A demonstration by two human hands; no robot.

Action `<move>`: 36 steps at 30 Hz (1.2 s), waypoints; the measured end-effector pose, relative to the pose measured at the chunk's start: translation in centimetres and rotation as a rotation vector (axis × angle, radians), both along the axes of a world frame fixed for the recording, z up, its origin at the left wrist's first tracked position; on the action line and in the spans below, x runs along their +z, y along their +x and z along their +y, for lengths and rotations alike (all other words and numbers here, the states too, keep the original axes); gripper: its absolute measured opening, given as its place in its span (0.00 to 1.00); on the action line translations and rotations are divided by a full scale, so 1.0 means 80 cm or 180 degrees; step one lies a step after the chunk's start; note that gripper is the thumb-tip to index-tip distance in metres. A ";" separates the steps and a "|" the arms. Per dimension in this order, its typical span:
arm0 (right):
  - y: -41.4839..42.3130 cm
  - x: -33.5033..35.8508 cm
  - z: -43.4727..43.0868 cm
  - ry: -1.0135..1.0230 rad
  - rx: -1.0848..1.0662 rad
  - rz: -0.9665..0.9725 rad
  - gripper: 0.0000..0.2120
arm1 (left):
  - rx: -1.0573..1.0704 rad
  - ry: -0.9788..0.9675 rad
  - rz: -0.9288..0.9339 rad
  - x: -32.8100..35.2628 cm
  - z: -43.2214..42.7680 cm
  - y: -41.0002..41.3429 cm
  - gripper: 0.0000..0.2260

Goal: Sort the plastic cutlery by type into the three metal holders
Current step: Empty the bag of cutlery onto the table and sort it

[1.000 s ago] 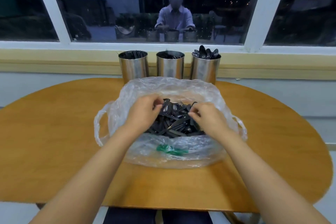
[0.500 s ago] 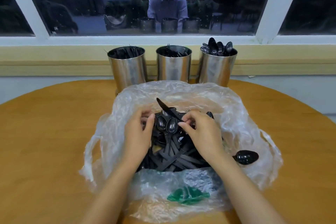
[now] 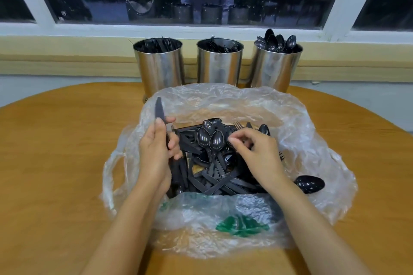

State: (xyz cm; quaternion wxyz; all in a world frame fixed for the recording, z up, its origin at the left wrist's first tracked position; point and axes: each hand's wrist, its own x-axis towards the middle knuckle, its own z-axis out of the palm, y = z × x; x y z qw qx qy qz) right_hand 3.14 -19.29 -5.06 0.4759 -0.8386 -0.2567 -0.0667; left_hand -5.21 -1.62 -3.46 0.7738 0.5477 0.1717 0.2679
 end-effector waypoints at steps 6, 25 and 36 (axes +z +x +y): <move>0.013 -0.004 0.012 -0.0452 -0.0054 0.0098 0.08 | -0.0609 0.0057 0.0490 -0.004 -0.004 0.005 0.12; 0.016 0.076 0.037 0.1356 0.0490 0.0812 0.06 | -0.0560 0.0666 0.0482 -0.002 -0.005 0.002 0.17; -0.021 0.075 0.077 0.0787 0.1232 0.0406 0.07 | -0.1654 0.0890 0.0713 0.012 -0.027 -0.008 0.08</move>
